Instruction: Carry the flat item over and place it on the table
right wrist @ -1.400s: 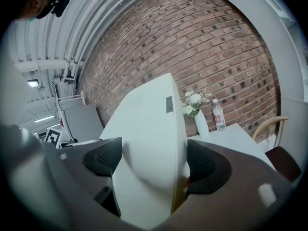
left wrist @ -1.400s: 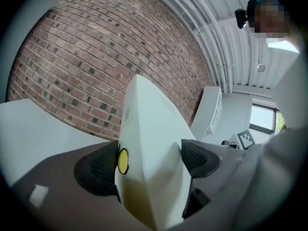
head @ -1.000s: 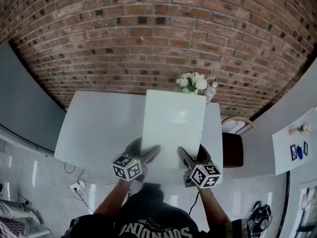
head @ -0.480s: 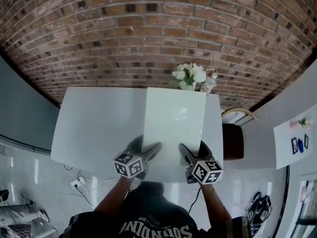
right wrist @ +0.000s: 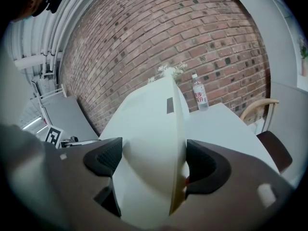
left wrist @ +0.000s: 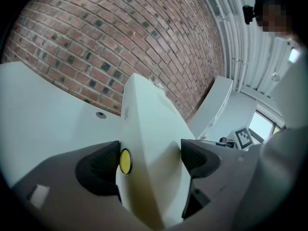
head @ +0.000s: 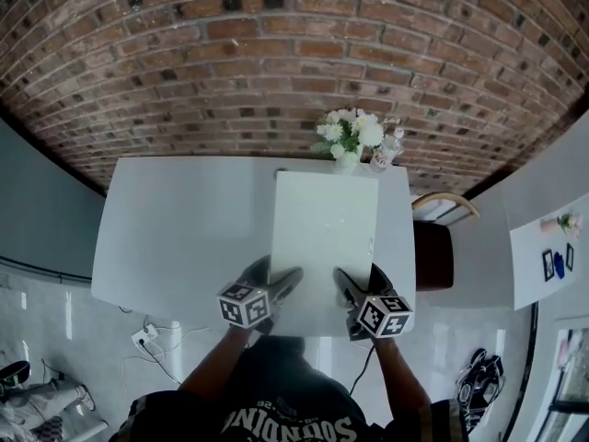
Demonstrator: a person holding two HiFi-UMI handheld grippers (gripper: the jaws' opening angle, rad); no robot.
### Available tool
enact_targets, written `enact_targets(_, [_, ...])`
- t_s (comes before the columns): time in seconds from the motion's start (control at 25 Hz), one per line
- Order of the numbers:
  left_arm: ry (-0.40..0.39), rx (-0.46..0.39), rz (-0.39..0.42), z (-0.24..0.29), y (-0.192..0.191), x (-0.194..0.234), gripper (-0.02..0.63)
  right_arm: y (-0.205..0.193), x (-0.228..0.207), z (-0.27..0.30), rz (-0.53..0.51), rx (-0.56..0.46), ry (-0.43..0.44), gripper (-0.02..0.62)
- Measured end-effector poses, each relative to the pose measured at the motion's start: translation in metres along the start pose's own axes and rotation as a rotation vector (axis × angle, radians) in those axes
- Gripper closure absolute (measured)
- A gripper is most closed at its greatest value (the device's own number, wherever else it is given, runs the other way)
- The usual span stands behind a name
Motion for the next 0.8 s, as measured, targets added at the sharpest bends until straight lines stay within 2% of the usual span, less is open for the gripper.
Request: enact_targets(0.8, [0.076, 0.158, -0.114, 0.027, -0.062, 0.042, 0.202, -0.067, -0.036, 0.022, 0.085, 0.163, -0.015, 0.187])
Point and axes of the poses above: the fingertips, and each gripper's own axes: z forward along the fingers, x to its left, y out of its top, the point moved 10 cm from there along -z, backward along the fingers, and after that the axes turned 11 degrees about -z, right-handed, at the moved point
